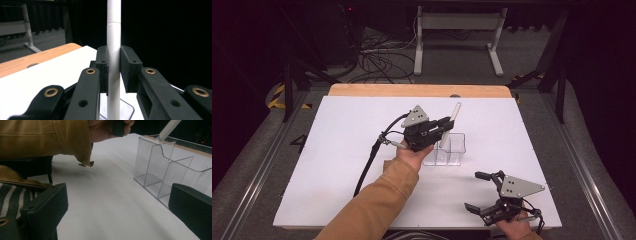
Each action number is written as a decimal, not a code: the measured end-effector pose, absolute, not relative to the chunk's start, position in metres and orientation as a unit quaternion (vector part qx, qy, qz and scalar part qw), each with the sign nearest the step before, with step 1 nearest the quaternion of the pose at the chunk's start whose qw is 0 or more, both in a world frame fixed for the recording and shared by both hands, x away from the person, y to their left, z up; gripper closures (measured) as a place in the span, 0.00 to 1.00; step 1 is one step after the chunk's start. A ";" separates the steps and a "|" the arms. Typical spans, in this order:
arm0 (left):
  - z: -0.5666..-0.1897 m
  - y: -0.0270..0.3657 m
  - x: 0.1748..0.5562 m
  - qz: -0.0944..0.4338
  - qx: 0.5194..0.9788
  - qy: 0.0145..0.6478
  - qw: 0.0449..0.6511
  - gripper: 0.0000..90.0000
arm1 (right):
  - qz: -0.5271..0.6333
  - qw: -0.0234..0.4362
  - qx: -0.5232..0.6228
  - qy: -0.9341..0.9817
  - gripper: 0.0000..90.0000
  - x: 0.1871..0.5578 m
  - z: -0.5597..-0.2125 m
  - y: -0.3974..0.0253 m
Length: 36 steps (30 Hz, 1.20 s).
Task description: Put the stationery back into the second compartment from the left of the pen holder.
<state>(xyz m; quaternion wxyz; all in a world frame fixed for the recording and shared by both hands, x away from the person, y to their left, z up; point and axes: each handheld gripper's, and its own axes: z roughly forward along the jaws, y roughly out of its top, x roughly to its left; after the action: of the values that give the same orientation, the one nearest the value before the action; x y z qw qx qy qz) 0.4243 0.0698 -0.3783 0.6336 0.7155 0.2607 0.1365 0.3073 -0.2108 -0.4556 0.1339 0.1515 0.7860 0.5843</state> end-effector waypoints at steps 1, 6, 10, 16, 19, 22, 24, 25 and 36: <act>-0.379 0.070 0.425 0.137 0.716 0.258 0.634 0.87 | 0.584 0.134 0.151 0.786 0.03 0.307 -0.456 -0.211; -0.382 0.067 0.427 0.136 0.713 0.255 0.639 0.87 | 0.584 0.133 0.150 0.787 0.03 0.308 -0.456 -0.210; -0.384 0.066 0.429 0.122 0.712 0.251 0.645 0.87 | 0.585 0.132 0.149 0.786 0.03 0.308 -0.456 -0.211; -0.386 0.065 0.429 0.123 0.717 0.250 0.639 0.87 | 0.585 0.131 0.149 0.786 0.03 0.308 -0.456 -0.211; -0.387 0.066 0.430 0.120 0.719 0.246 0.639 0.87 | 0.585 0.131 0.148 0.787 0.03 0.307 -0.456 -0.211; -0.389 0.066 0.430 0.122 0.725 0.236 0.636 0.87 | 0.585 0.130 0.147 0.787 0.03 0.308 -0.456 -0.211; -0.390 0.066 0.430 0.122 0.728 0.236 0.632 0.87 | 0.585 0.130 0.147 0.787 0.03 0.308 -0.456 -0.210; -0.391 0.066 0.431 0.119 0.729 0.238 0.631 0.87 | 0.585 0.130 0.146 0.787 0.03 0.308 -0.456 -0.210; -0.394 0.072 0.424 0.125 0.744 0.244 0.609 0.86 | 0.586 0.128 0.144 0.787 0.03 0.309 -0.456 -0.209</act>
<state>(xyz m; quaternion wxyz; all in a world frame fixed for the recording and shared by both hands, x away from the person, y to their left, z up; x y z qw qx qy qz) 0.4244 0.0724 -0.3937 0.6093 0.7440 0.2440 0.1254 0.3088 -0.2093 -0.4558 0.1276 0.1442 0.7874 0.5857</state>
